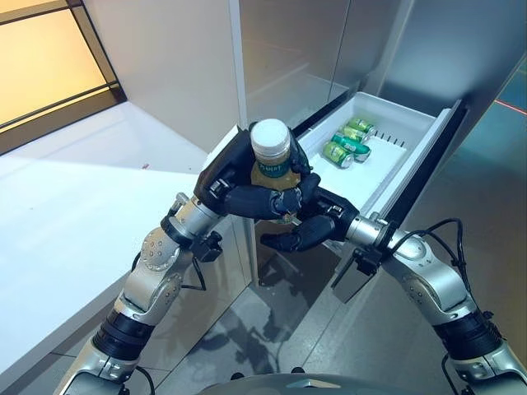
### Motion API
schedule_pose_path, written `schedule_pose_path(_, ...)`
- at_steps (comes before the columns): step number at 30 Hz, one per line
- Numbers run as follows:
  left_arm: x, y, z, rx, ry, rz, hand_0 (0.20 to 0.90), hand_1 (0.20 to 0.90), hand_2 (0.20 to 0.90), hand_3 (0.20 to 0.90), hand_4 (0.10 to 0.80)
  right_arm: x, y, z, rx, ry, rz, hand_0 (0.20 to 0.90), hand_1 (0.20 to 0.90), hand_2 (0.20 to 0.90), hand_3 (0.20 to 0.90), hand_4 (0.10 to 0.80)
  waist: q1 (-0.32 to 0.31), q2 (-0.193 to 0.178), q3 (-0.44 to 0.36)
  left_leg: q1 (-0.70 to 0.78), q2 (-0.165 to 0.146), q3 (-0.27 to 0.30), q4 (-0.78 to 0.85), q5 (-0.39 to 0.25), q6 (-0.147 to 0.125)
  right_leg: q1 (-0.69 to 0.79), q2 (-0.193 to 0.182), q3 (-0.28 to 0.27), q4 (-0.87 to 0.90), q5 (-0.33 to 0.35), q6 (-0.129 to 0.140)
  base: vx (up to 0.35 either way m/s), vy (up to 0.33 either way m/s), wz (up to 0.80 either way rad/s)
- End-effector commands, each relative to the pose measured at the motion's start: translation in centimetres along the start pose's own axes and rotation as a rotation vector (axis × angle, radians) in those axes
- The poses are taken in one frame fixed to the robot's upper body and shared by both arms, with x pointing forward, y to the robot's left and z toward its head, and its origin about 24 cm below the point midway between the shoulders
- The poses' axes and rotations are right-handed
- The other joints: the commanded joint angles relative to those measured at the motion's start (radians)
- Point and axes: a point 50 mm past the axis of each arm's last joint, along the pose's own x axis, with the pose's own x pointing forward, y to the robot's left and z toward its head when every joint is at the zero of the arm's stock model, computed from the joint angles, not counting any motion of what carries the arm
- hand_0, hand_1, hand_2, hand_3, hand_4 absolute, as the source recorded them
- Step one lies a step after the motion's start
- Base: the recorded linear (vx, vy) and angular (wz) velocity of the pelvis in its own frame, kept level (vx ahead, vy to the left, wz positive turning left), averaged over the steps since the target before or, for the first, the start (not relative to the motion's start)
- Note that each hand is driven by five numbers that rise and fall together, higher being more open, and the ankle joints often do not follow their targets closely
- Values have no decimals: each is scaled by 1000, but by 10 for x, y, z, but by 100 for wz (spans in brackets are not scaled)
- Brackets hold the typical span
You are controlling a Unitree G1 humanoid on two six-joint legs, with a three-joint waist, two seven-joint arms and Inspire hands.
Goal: Put drinks into fridge and close the fridge
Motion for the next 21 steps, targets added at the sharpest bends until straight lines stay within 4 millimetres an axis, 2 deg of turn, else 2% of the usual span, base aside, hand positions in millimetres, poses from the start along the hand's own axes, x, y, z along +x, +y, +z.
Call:
schedule_pose_path(1, 35, 8, 27, 77, -187, -15, 300, 300, 300, 200, 100, 23, 23, 79, -124, -358, 201, 900, 900, 900, 900, 800, 5, -23, -69, 4, -16, -29, 12, -86, 23, -21, -10, -11, 80, -45, 58, 0, 0, 0)
schedule_pose_path(8, 33, 10, 16, 49, -137, -5, 300, 300, 300, 200, 100, 24, 21, 77, -64, -369, 172, 900, 900, 900, 900, 800, 5, -24, -70, 4, -14, -25, 14, -85, 22, -20, -10, -13, 77, -42, 58, 0, 0, 0)
schedule_pose_path(21, 31, 3, 9, -7, -133, 6, 300, 300, 300, 200, 100, 31, 16, 66, 279, -450, 25, 900, 900, 900, 900, 800, 9, -17, -68, 5, -10, -20, 15, -86, 20, -17, -13, -24, 72, -39, 60, 0, 0, 0)
